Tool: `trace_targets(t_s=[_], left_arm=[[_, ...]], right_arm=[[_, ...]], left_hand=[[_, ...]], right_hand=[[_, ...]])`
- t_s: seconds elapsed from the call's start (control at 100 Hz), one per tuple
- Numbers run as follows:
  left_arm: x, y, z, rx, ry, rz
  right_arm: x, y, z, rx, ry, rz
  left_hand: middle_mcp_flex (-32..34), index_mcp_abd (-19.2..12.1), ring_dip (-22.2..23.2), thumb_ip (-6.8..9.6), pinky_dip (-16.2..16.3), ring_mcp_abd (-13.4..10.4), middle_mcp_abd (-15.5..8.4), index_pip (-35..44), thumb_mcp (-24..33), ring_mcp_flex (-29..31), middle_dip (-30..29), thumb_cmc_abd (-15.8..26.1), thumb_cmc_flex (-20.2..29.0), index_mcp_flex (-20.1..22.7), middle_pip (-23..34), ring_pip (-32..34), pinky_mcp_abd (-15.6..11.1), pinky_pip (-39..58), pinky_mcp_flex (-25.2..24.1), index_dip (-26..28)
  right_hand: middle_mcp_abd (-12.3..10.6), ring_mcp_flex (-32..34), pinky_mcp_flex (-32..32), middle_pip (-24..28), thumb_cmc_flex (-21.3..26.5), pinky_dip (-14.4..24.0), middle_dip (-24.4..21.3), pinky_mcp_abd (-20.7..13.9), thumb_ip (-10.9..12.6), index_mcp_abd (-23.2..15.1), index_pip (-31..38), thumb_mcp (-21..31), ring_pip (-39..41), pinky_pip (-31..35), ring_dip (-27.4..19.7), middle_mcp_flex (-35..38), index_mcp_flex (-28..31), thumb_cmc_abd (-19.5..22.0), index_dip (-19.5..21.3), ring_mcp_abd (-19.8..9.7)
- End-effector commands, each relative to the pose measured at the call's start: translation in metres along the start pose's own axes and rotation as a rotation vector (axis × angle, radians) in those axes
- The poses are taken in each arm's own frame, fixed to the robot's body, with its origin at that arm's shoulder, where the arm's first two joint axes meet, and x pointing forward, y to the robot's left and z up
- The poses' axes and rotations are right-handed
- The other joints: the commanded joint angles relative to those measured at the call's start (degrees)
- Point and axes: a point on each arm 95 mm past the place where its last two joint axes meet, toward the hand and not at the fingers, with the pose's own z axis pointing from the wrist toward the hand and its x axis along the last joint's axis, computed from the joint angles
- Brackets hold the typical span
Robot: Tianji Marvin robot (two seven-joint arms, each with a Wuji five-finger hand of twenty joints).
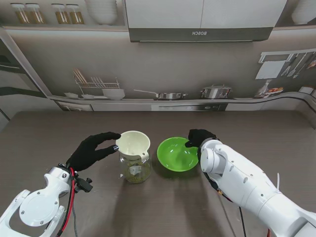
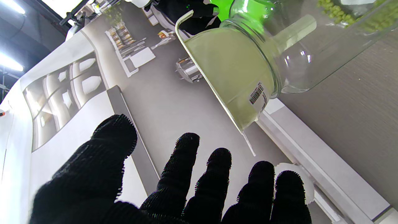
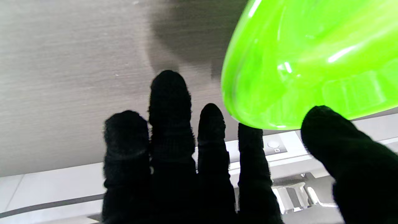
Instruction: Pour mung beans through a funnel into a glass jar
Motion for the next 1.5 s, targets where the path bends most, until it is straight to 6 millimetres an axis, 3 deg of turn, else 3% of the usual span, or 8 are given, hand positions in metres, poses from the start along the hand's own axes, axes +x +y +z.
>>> trace_targets(t_s=[0.0,0.17,0.32,0.86,1.2,1.49], left_arm=[[0.001,0.002,0.0,-0.017,0.001,-0.004],[0.0,0.002,0.0,-0.018,0.001,-0.004],[0.0,0.002,0.0,-0.019,0.001,-0.004],[-0.001,0.005,0.002,-0.029,-0.005,-0.006],[-0.001,0.007,0.005,-0.041,-0.008,-0.009],[0.0,0.012,0.01,-0.06,-0.009,-0.01]], right_arm=[[0.002,0.002,-0.002,0.005,0.007,-0.004],[0.001,0.012,-0.005,-0.01,0.004,-0.01],[0.004,0.026,-0.014,-0.052,0.007,0.026],[0.037,0.049,-0.079,-0.251,0.26,0.386],[0.046,0.034,-0.115,-0.278,0.41,0.542],[0.044,0.019,-0.128,-0.253,0.47,0.614]], left_hand=[[1.24,0.18,0.37,1.12,0.38,0.02,-0.12,0.25,-1.06,0.79,0.34,2.84,1.79,0.21,-0.15,-0.48,-0.79,-1.68,-0.52,0.23],[1.3,0.09,0.36,1.13,0.38,-0.06,-0.19,0.34,-1.09,0.77,0.36,2.79,1.85,0.43,-0.12,-0.5,-0.77,-1.69,-0.53,0.26],[1.29,0.23,0.36,1.14,0.39,0.0,-0.09,0.18,-1.09,0.75,0.36,2.83,1.85,0.09,-0.13,-0.51,-0.78,-1.67,-0.5,0.21],[1.49,0.22,0.39,1.15,0.42,-0.02,0.02,0.34,-1.01,0.79,0.37,2.86,1.88,0.47,-0.11,-0.48,-0.78,-1.64,-0.47,0.27],[1.52,0.19,0.41,1.15,0.44,-0.01,0.11,0.29,-0.93,0.85,0.37,2.92,1.9,0.34,-0.1,-0.46,-0.73,-1.63,-0.45,0.25],[1.41,0.31,0.4,1.17,0.48,-0.03,0.26,0.26,-0.83,0.76,0.35,2.93,1.98,0.31,-0.16,-0.51,-0.68,-1.63,-0.53,0.24]], right_hand=[[1.43,-1.85,-0.91,-1.26,-2.91,-0.59,-1.68,2.26,2.19,-0.33,-1.08,-1.26,-2.03,-0.68,-1.52,-3.17,-2.48,0.63,0.94,2.19],[3.13,-11.55,-5.95,-6.94,-3.9,-0.61,-7.91,2.44,2.63,0.26,-4.08,-4.15,-9.49,-3.6,-5.36,-11.48,-6.63,1.95,-0.17,4.83],[2.5,-18.87,-11.9,-8.44,-4.25,-1.45,-10.98,2.95,2.88,0.03,-5.27,-5.69,-13.98,-7.91,-7.92,-14.32,-8.05,3.11,-0.44,5.36],[0.32,-21.68,-17.92,-11.93,-2.35,-5.66,-14.0,4.65,2.5,-2.2,-7.46,-5.57,-22.82,-17.28,-13.16,-11.73,-3.88,1.81,-0.61,6.22],[-0.91,-22.05,-19.44,-14.87,-1.17,-6.02,-14.99,5.52,2.06,-3.92,-9.39,-5.91,-26.1,-20.44,-13.95,-10.2,-2.08,0.61,-0.88,6.03],[-1.17,-21.93,-18.88,-20.42,-0.51,-5.18,-17.64,5.62,2.0,-4.57,-12.74,-6.97,-29.87,-22.72,-14.97,-7.51,-0.53,0.03,-1.4,5.51]])
